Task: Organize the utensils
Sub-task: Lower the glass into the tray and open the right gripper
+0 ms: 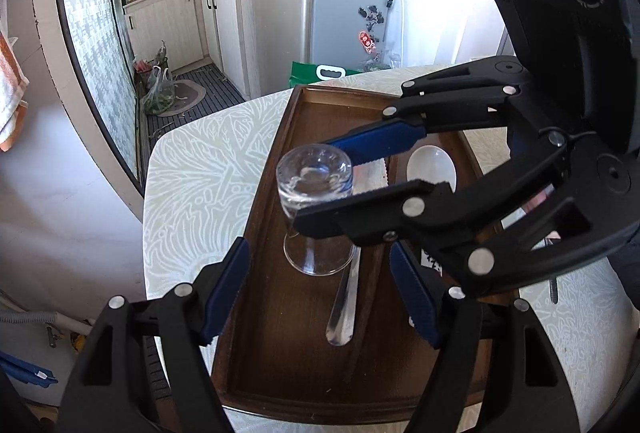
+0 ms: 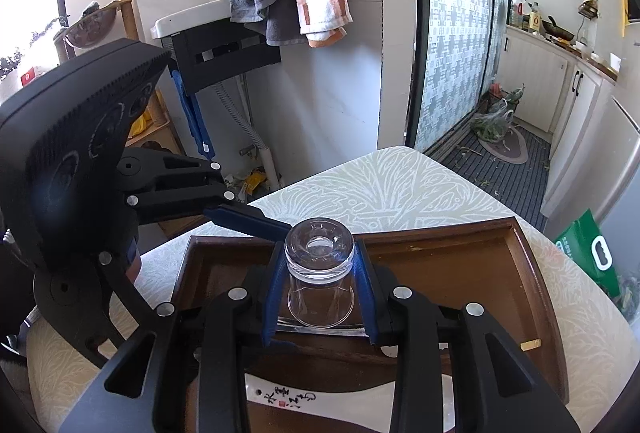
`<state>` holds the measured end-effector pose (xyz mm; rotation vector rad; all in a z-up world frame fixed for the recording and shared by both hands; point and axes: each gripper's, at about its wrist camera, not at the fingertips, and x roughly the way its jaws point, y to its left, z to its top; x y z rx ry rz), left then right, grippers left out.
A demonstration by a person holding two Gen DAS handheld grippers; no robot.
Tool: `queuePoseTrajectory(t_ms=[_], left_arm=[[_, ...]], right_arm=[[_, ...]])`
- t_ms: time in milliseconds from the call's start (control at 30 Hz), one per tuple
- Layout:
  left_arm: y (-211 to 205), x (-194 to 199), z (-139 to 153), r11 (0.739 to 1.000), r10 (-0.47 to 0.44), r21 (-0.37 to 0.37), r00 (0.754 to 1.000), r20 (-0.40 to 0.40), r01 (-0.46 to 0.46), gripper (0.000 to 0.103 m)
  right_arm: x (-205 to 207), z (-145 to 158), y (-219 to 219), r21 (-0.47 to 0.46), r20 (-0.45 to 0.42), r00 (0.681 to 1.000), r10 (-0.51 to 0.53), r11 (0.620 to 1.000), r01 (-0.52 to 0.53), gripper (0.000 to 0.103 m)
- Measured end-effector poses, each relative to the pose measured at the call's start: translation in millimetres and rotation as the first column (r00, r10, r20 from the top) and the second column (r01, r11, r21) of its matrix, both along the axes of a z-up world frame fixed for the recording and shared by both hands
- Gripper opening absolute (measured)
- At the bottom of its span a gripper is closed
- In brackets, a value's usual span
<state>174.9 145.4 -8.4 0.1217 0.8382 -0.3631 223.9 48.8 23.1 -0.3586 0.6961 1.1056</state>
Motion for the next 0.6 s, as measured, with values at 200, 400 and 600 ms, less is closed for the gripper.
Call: queuePoseTrajectory(t_ms=[200, 400, 600], left_arm=[[-6.7, -5.5, -1.4, 0.999, -0.031, 0.014, 0.999, -0.020, 0.032, 0.076], [-7.8, -11.8, 0.2, 0.998, -0.053, 0.016, 0.998, -0.022, 0.053, 0.076], [-9.9, -13.7, 2.5, 0.998, -0.058, -0.002, 0.998, -0.012, 0.058, 0.079]], right_arm=[[-8.2, -3.2, 3.9, 0.011, 0.046, 0.999, 0.004, 1.000, -0.005, 0.033], [-9.5, -3.8, 6.5, 0.003, 0.063, 0.998, 0.005, 1.000, -0.005, 0.033], [-16.0, -3.7, 3.3, -0.019, 0.084, 0.996, 0.015, 1.000, -0.013, 0.034]])
